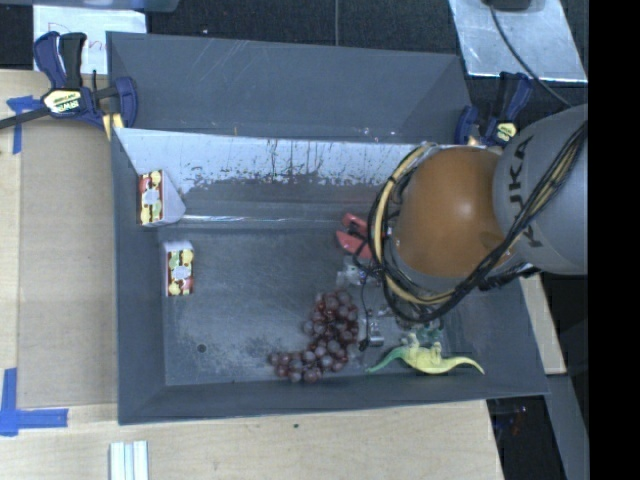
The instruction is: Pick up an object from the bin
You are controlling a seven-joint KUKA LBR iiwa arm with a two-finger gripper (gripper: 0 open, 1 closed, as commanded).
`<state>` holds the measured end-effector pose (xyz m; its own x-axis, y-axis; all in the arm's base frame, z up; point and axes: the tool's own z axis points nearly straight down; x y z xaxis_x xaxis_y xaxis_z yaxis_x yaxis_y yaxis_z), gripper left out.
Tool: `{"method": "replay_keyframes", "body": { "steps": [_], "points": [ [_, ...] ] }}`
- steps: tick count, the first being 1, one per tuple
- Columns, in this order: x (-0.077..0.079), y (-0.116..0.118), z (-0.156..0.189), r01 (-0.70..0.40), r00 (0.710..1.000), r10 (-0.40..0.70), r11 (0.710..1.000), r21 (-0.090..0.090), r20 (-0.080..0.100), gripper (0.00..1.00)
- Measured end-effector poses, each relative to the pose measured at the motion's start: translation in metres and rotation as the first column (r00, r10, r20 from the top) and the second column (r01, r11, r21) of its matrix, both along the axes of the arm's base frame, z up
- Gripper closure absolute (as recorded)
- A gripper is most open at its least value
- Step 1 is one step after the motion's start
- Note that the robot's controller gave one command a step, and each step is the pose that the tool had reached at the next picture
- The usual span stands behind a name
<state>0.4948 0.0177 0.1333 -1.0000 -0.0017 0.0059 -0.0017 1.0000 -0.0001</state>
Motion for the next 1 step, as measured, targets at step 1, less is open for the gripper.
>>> {"method": "replay_keyframes", "body": {
  "steps": [1],
  "points": [
    [0.0024, -0.0001, 0.0042, 0.001, 1.0, -0.001, 1.0, 0.0, 0.009, 1.0]
  ]
}}
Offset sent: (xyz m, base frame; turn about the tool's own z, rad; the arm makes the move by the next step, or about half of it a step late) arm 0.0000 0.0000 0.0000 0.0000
